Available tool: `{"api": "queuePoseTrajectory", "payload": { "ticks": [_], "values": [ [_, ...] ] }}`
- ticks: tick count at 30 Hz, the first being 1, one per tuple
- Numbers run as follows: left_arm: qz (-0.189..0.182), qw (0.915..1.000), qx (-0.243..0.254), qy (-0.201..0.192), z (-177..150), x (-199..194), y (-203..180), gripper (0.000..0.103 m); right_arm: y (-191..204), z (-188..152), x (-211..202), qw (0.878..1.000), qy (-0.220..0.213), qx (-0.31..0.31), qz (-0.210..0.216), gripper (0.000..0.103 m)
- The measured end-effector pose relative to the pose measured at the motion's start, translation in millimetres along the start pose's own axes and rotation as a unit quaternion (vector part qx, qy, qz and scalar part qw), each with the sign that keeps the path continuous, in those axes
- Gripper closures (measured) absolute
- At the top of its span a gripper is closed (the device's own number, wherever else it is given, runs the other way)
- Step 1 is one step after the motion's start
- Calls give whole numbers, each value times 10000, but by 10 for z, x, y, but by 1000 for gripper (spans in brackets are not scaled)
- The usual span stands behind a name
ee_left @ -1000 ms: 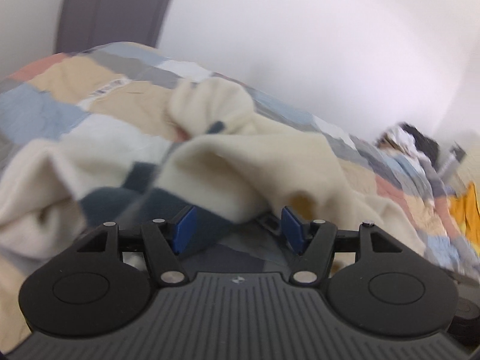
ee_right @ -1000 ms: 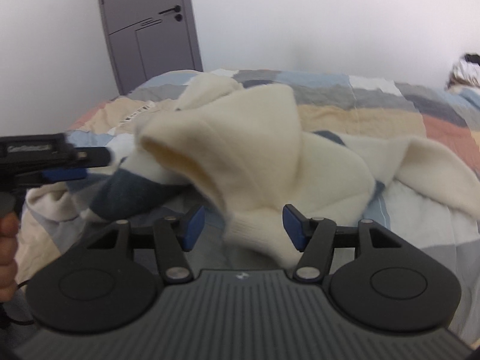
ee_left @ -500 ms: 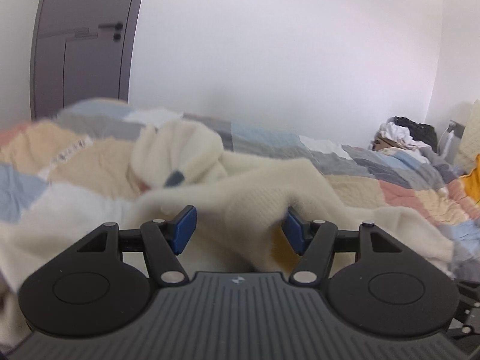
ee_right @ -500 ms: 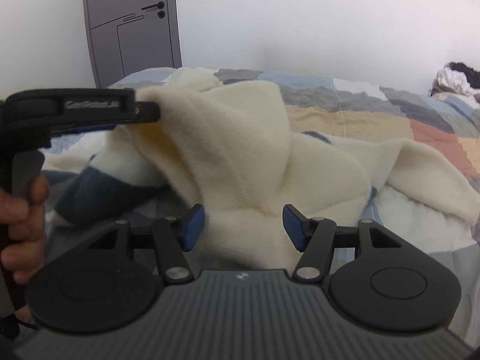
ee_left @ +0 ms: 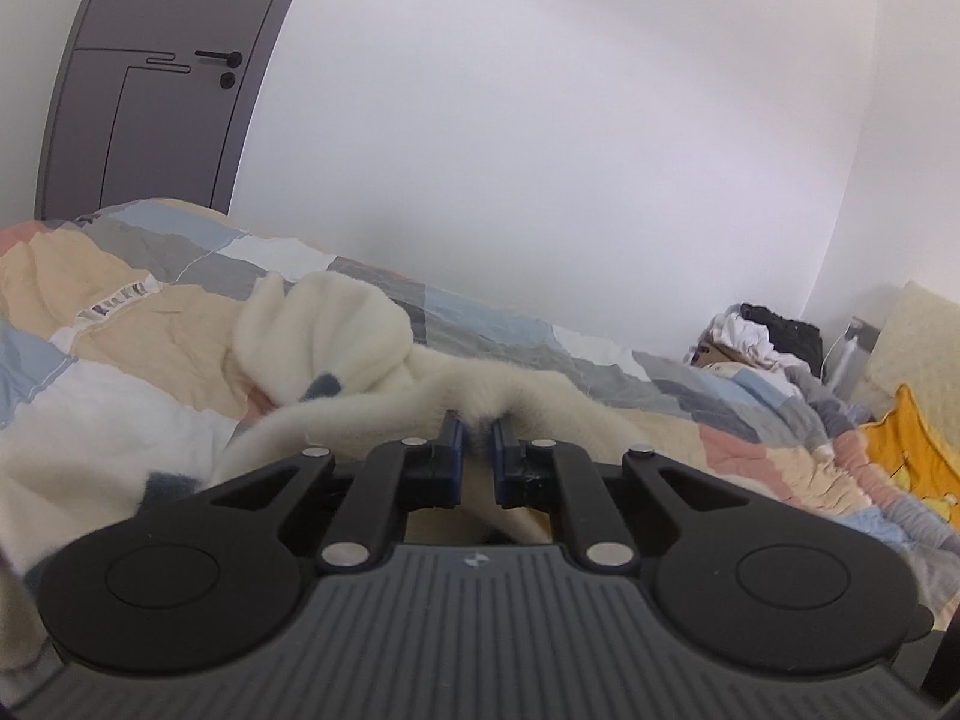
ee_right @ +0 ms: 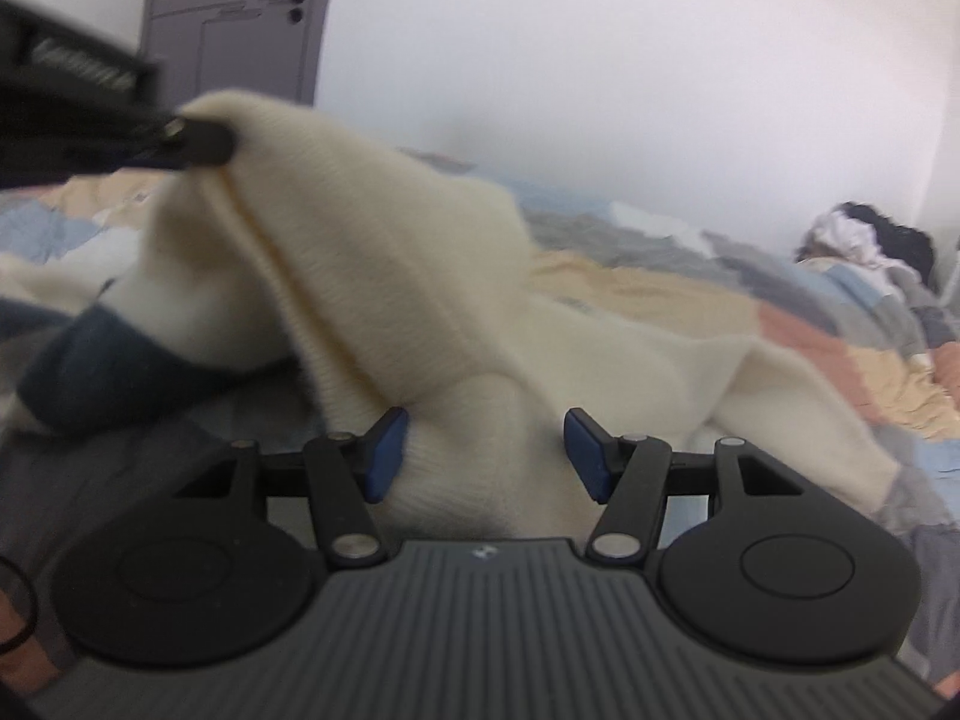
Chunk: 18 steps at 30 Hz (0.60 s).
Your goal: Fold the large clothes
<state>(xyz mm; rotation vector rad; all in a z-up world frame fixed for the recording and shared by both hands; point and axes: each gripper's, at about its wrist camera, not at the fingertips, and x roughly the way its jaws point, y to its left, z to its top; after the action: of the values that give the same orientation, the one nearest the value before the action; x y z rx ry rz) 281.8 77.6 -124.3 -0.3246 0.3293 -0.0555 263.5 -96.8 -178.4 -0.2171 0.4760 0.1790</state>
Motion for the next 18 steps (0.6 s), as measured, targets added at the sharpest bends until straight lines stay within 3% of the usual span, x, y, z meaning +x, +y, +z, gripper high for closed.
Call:
{"api": "queuePoseTrajectory", "payload": {
  "ticks": [7,13,18],
  "values": [
    [-247,9987,-435,44,-72,-448,-6,98,-255,-37,-213,9987,15,386,-345,43],
    [-300,9979,-577,52,-47,-576,36,98,-353,-61,-234,9980,105,619,14,43],
    [-133,9968,-520,598,-121,-414,100,98,-215,-83,-196,9996,76,246,66,43]
  ]
}}
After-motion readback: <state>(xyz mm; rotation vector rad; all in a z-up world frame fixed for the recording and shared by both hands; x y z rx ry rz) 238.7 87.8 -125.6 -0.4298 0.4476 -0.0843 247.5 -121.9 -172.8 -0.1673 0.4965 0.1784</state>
